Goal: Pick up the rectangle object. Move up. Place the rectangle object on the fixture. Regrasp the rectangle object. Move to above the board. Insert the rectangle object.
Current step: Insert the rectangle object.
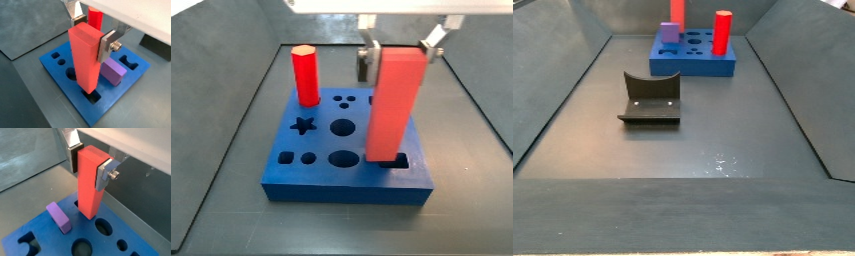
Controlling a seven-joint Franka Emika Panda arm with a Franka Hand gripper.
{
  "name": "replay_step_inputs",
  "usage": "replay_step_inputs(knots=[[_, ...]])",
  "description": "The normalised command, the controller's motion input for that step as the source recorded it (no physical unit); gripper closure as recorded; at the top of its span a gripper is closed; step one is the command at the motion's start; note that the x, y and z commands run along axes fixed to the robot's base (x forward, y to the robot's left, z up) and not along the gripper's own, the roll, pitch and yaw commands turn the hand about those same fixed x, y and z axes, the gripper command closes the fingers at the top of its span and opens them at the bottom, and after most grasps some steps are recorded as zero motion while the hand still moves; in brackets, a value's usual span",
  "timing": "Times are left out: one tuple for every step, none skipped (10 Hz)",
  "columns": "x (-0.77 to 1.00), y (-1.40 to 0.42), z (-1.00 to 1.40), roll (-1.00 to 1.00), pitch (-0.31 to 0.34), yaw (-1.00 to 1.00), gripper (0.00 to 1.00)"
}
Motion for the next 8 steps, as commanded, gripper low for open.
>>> replay_step_inputs(knots=[[0.77, -0.15, 0.00, 0.00, 0.136, -0.13, 1.00], [0.85, -0.11, 0.00, 0.04, 0.146, -0.05, 1.00], [0.83, -0.08, -0.07, 0.10, 0.161, -0.06, 1.00], [0.53, -0.04, -0.05, 0.14, 0.136, -0.06, 1.00], [0.09, 0.00, -0.11, 0.14, 0.034, 0.02, 1.00], [0.16, 0.00, -0.17, 0.12, 0.006, 0.00, 1.00], [0.34, 0.00, -0.18, 0.14, 0.031, 0.00, 1.00], [0.29, 0.00, -0.18, 0.12, 0.037, 0.00, 1.00]])
